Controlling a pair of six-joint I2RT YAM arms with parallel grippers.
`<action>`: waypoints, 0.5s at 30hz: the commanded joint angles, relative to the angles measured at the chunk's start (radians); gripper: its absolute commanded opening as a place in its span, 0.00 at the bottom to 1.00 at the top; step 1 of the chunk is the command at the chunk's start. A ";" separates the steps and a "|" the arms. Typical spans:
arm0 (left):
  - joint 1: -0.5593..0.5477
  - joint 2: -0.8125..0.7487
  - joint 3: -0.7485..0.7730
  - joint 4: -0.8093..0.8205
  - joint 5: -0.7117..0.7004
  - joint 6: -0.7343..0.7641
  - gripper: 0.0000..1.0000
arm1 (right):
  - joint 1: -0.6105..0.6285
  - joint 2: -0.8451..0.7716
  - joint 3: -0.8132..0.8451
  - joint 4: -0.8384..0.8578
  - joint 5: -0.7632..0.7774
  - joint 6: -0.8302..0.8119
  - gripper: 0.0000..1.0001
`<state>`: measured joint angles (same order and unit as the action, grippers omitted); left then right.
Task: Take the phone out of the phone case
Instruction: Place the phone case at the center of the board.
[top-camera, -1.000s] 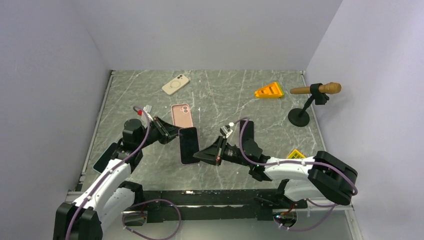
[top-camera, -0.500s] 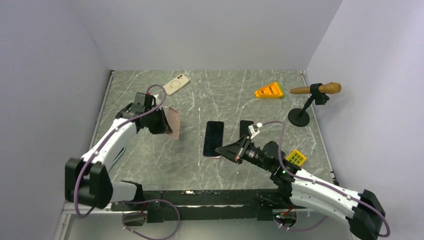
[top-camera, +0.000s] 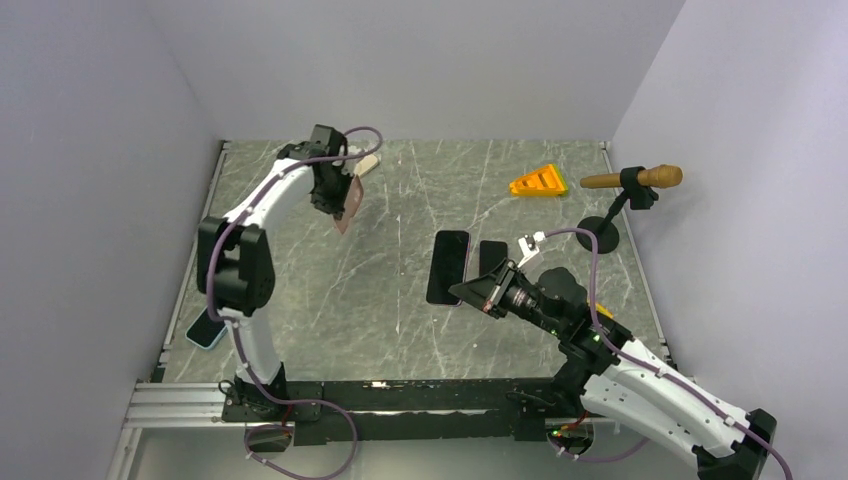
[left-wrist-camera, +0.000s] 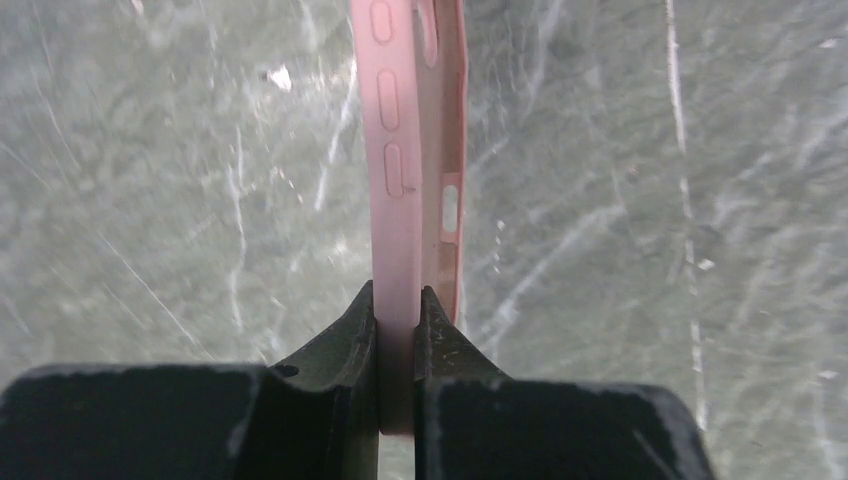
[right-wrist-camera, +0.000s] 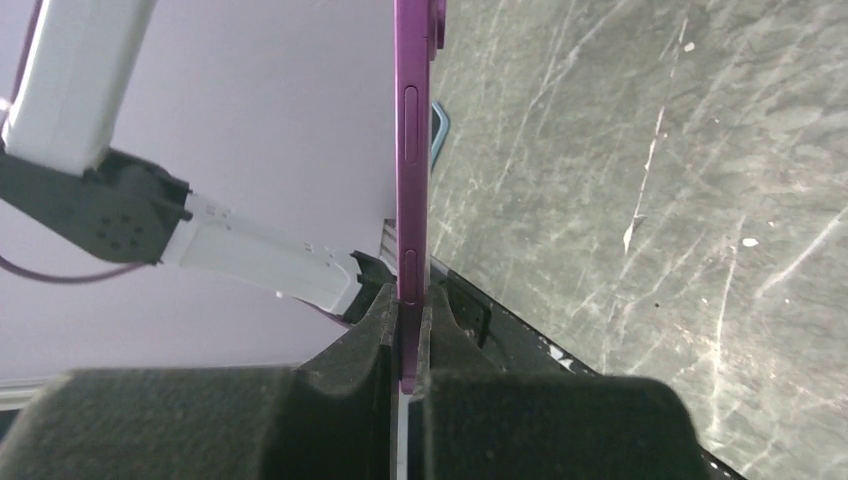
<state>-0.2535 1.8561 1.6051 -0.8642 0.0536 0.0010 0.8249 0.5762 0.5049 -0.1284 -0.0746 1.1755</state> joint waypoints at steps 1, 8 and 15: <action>-0.033 0.118 0.175 -0.065 -0.141 0.141 0.00 | -0.004 -0.004 0.098 -0.042 0.011 -0.045 0.00; -0.047 0.192 0.299 0.001 -0.028 0.243 0.00 | -0.011 0.033 0.171 -0.160 0.015 -0.100 0.00; -0.049 0.357 0.459 -0.094 -0.014 0.313 0.00 | -0.012 0.002 0.185 -0.185 0.062 -0.103 0.00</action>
<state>-0.2962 2.1426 2.0006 -0.9058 0.0147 0.2432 0.8165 0.6044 0.6228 -0.3229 -0.0498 1.0966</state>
